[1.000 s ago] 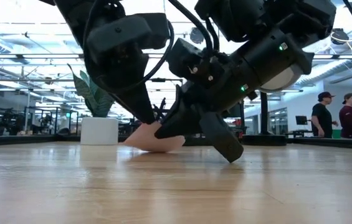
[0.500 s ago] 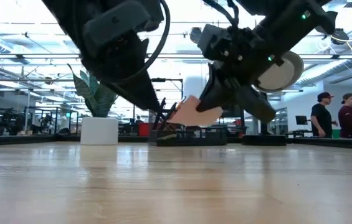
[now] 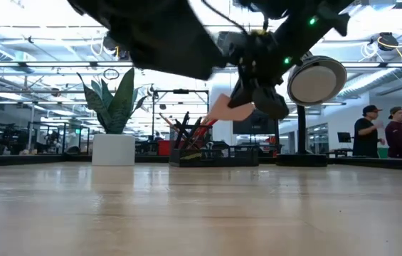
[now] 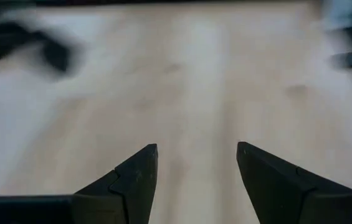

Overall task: Pick and place office supplies into organizer
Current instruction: Put the pink sticky notes into the black mesh desk organizer

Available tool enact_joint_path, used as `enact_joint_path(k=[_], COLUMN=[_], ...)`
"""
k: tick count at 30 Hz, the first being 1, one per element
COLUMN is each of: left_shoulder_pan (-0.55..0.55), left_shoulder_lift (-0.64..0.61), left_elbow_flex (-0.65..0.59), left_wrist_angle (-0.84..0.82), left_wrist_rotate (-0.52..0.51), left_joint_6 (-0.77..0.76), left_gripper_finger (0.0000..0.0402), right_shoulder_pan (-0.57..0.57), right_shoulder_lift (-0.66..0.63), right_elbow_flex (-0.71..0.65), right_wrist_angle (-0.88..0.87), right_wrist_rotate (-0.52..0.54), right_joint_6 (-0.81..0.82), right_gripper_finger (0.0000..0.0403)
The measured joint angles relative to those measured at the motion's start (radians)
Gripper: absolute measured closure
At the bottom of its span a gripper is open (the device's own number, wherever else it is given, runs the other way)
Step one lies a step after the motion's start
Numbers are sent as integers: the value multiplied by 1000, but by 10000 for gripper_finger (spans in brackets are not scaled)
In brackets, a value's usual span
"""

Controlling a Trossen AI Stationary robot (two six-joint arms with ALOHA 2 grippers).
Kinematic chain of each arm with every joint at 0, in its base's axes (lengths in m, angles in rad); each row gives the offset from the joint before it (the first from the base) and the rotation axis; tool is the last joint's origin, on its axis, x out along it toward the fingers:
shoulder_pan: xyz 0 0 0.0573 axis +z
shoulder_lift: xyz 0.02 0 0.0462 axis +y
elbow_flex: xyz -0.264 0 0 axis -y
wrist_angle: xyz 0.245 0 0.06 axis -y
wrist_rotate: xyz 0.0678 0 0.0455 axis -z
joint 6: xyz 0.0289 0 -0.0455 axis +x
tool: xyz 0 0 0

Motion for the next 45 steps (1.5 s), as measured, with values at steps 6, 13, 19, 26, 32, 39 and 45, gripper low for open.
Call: enact_joint_path(k=[6,13,19,26,32,39,45], left_shoulder_pan=[53,88,84,85,90,118,148], left_shoulder_lift=[-53,-170,-290,-350,-349,-349,-349], left_elbow_flex=[-203,-540,-711,-777,-779,-779,-779], left_wrist_angle=[414,1040,1130,1130,1119,1107,1098], left_wrist_rotate=[285,593,515,435,419,417,417], left_joint_6=[107,142,196,187,192,202,199], left_gripper_finger=[176,176,176,176,176,176,176], right_shoulder_pan=[-73,-169,-269,-335,-339,-353,-371], right_shoulder_lift=[0,0,0,5,5,5,5], right_elbow_flex=[0,1,1,2,2,2,2], right_wrist_angle=[-55,-54,-57,-66,-115,-108,-48], right_wrist_rotate=[-2,-79,-113,-184,-184,-188,-194], right_joint_6=[-22,-67,-56,-101,-187,-263,-306], right_gripper_finger=[403,403,403,403,403,403,403])
